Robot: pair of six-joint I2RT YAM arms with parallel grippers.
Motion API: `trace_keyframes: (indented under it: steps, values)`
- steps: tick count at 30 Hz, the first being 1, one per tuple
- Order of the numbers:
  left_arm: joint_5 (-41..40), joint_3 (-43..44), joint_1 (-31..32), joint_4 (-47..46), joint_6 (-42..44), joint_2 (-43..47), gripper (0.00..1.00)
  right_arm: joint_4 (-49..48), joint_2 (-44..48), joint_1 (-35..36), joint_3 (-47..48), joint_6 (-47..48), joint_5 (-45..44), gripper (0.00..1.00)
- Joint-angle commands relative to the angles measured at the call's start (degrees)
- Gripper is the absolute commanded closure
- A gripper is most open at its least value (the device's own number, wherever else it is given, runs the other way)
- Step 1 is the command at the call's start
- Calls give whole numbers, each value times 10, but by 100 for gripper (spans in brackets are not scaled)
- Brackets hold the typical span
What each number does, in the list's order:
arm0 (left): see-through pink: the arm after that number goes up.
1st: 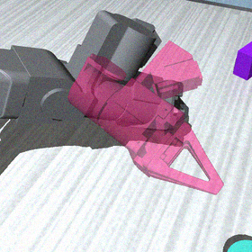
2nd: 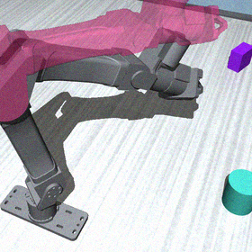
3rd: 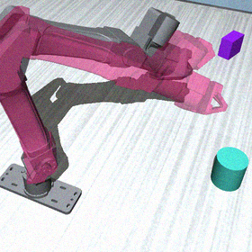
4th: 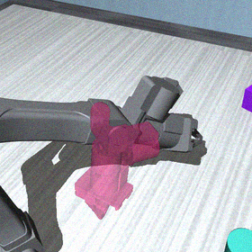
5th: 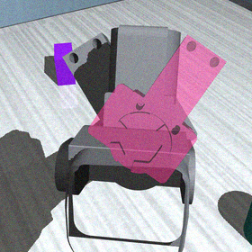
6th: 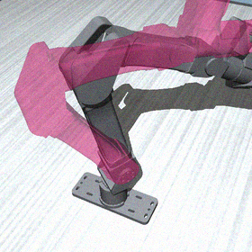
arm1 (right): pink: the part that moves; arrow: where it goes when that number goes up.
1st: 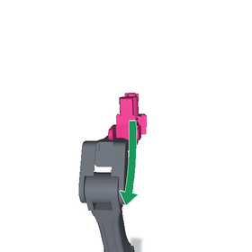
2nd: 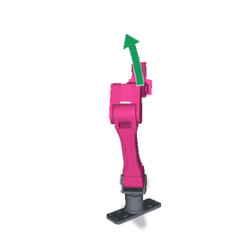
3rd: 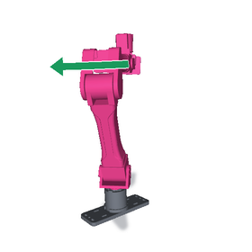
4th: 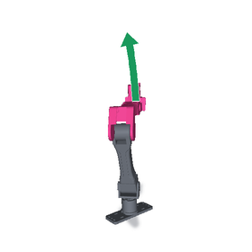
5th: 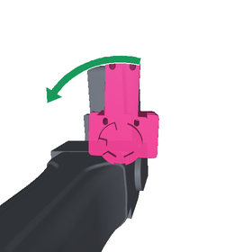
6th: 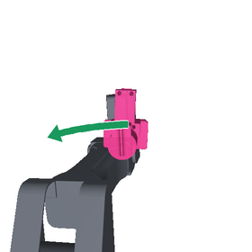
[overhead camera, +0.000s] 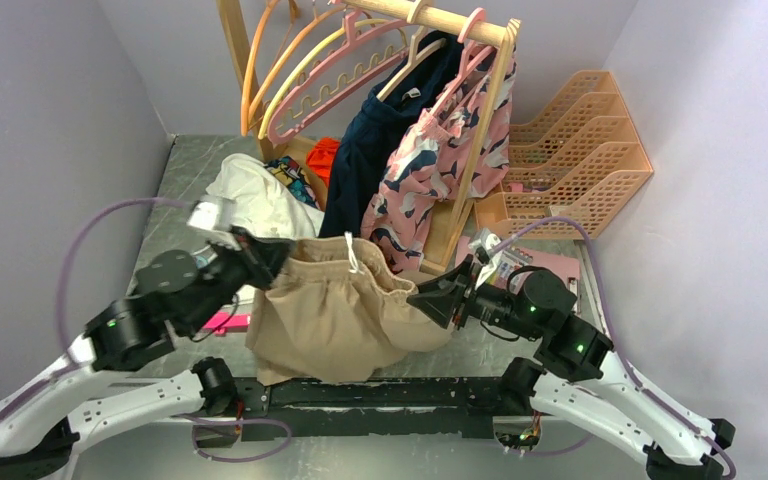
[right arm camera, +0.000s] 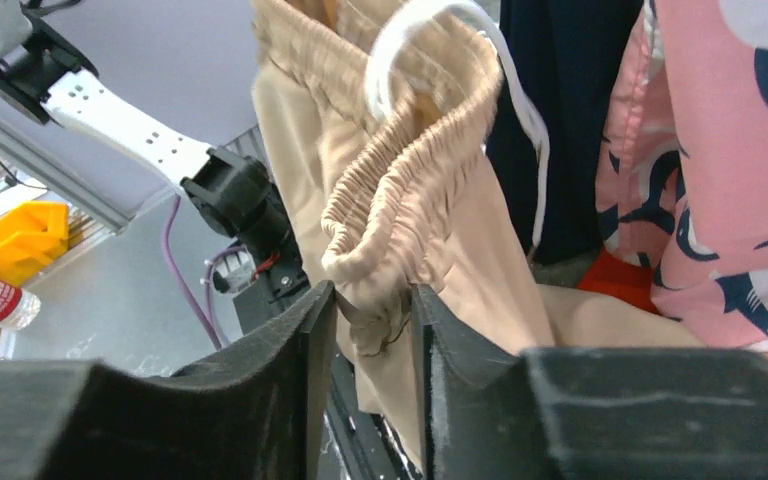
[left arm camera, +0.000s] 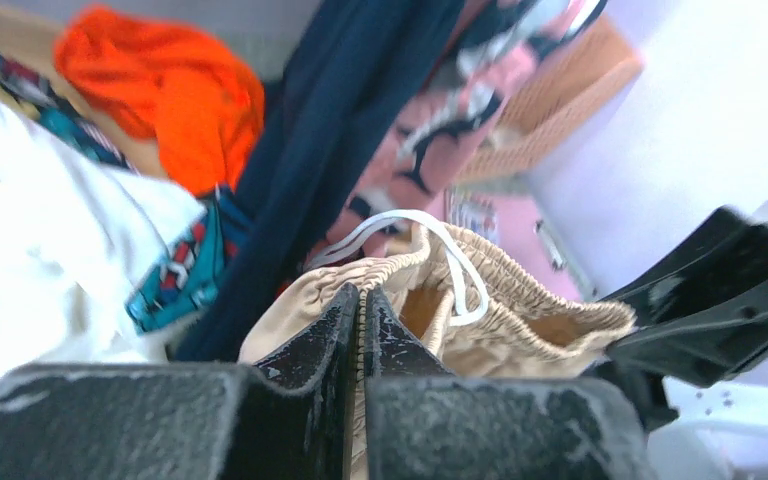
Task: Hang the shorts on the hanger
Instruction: Adjust the shorts at the center of the board.
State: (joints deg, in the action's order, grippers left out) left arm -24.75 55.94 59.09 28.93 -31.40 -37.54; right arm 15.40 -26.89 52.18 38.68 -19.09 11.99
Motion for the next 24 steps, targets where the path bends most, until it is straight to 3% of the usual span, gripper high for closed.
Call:
trace_keyframes:
  steps: [1, 9, 15, 21, 24]
  values:
    - [-66, 32, 3, -3, 67, 46, 93, -35, -11, -1, 11, 0, -19, 58]
    - [-90, -61, 3, 29, 2, 97, 93, -74, 28, -1, -101, -113, -71, 34]
    - [-100, -88, 3, 45, -17, 100, 93, -40, -29, -1, -79, -124, -84, 31]
    - [-100, -88, 3, 35, -9, 92, 93, -64, -136, 4, -31, -133, 3, 25]
    - [-100, -85, 3, 30, -6, 83, 93, -66, -178, 66, -10, -126, -42, 24]
